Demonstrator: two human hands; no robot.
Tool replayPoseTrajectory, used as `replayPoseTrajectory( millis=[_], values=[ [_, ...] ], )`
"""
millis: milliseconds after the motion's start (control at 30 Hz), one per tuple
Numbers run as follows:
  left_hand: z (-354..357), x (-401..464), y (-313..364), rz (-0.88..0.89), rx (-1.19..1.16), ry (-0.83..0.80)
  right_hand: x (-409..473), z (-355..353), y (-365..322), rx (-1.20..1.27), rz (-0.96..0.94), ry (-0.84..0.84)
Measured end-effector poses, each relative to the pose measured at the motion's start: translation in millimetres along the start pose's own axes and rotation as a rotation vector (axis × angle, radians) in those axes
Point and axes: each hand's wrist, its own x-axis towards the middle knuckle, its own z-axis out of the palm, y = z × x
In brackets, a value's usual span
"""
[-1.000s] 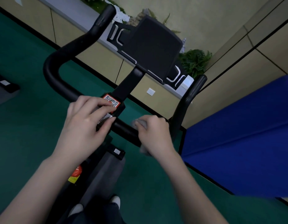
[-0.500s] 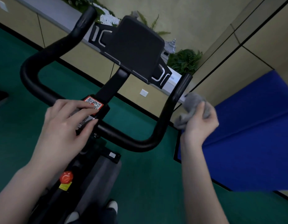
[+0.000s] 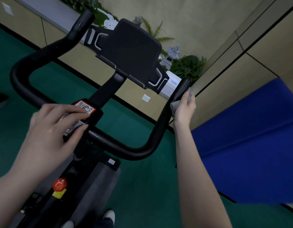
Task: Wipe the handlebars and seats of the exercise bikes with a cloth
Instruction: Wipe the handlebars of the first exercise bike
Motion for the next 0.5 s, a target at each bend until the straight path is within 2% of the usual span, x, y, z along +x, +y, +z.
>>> replayPoseTrajectory(
  millis=[167,267,400,500],
  values=[
    [0,0,1,-0.003,0.003,-0.001,-36,-13,11,-0.173,0.036,-0.114],
    [-3,-1,6,-0.017,0.011,-0.008,-70,-18,16,-0.144,0.105,-0.121],
    [-8,-2,12,-0.029,0.020,-0.023,-117,-22,14,0.017,0.247,-0.150],
    [-10,-3,12,-0.026,0.020,-0.025,-142,-27,3,0.234,0.376,-0.164]
  ],
)
